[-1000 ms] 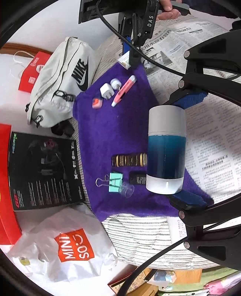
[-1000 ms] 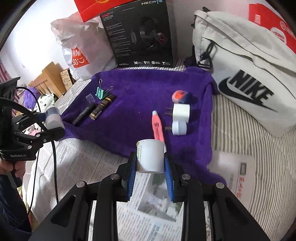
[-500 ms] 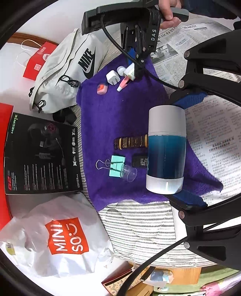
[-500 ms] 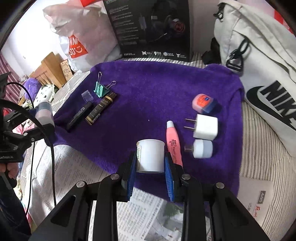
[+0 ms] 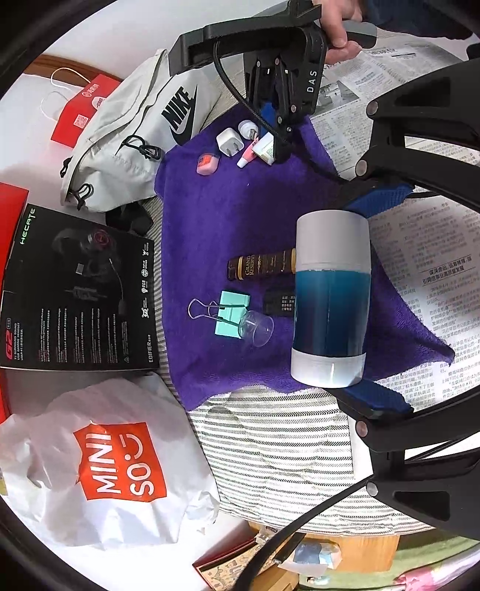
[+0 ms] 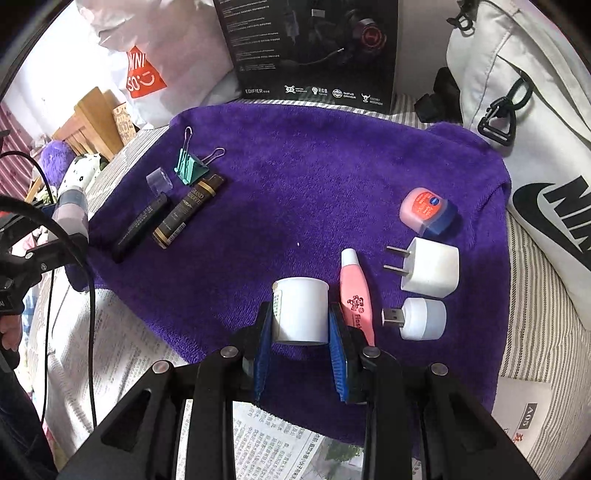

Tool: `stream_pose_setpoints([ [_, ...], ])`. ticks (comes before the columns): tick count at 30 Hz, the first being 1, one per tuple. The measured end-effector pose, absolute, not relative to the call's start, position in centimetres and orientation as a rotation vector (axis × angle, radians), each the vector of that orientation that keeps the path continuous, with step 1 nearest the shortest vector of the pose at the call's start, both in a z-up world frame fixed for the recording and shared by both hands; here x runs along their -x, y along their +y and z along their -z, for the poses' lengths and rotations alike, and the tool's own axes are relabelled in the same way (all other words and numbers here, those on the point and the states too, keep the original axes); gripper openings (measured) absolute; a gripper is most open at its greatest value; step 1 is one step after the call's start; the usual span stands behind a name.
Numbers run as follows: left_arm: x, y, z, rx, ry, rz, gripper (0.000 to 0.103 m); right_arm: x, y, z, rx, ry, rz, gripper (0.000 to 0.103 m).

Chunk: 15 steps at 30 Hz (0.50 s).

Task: Organize rigid objects
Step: 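Lower the white jar onto the towel beside the highlighter and open the right tool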

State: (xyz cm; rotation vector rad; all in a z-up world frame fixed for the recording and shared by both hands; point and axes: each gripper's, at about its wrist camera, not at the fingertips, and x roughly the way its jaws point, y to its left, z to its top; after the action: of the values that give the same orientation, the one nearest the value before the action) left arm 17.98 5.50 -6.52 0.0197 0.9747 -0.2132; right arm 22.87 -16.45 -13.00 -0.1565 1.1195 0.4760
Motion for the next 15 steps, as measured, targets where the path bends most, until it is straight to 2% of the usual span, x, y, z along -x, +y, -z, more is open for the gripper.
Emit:
stream_pose_setpoints([
  [7,-18.2,5.3,6.2,-0.030,0.971,0.217,0.075,-22.7,-16.1,13.2,0.190,1.111,-0.481,0.029],
  [15,-18.8,4.5,6.6,-0.036,0.985,0.208,0.075,-22.1,-17.2,12.7,0.145,1.116,-0.485,0.035],
])
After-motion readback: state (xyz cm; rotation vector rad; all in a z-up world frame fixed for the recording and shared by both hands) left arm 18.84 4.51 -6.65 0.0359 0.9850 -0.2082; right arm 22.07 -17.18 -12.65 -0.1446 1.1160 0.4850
